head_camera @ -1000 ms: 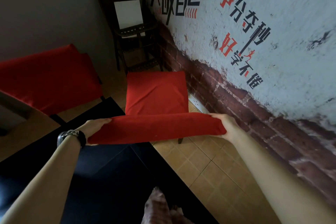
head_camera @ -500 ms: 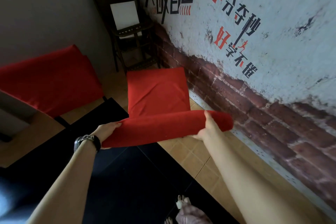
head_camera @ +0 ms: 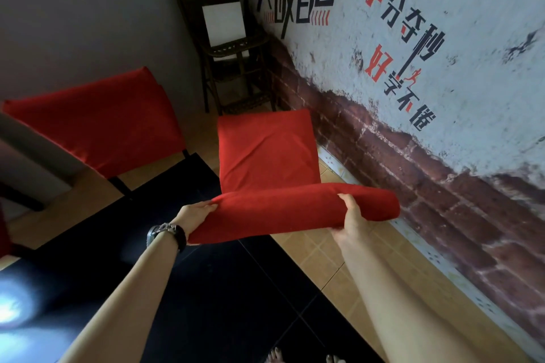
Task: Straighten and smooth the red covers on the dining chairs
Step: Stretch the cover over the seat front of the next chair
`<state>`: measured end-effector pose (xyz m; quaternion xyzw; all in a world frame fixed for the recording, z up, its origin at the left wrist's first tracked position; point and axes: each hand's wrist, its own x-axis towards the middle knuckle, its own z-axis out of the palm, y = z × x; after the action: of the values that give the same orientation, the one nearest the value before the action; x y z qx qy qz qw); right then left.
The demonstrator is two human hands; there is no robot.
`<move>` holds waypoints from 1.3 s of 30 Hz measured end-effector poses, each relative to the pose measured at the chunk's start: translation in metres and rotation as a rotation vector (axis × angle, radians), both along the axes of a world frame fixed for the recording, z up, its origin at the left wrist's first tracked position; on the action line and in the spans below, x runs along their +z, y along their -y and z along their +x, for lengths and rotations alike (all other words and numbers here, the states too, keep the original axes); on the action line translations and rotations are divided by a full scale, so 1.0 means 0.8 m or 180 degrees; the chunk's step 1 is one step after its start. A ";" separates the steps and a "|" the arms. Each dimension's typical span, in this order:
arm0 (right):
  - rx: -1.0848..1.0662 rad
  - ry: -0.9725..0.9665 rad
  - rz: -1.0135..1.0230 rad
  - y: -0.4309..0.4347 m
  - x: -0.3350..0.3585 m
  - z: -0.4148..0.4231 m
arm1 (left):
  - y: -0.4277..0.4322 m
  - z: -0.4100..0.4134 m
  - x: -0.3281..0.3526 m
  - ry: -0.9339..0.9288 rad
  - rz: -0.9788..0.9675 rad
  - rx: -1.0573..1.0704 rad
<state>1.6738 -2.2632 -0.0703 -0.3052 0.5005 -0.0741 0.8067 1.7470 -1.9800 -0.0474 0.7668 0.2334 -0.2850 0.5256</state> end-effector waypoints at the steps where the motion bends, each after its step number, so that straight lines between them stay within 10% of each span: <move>1: -0.0012 0.0037 0.0016 0.004 -0.002 -0.003 | 0.003 -0.004 -0.002 0.0010 0.0027 -0.0032; 16: 0.0845 0.0004 -0.0089 0.121 -0.013 -0.026 | 0.090 -0.113 -0.017 -0.0012 0.0460 0.0148; 22: 0.1127 -0.0073 0.0011 0.138 -0.019 -0.062 | 0.121 -0.149 -0.014 0.0566 0.3043 -0.1637; 27: 0.1235 -0.0122 0.0008 0.139 -0.019 -0.058 | 0.184 -0.169 -0.018 0.1140 0.3085 -0.2890; 39: 0.1203 -0.0027 0.0163 0.146 -0.017 -0.055 | 0.185 -0.171 -0.028 0.1649 0.3158 -0.2639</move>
<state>1.6299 -2.3797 -0.0837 -0.3734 0.4393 0.0928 0.8117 1.6104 -2.1276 -0.0701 0.9855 -0.1090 -0.1298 -0.0002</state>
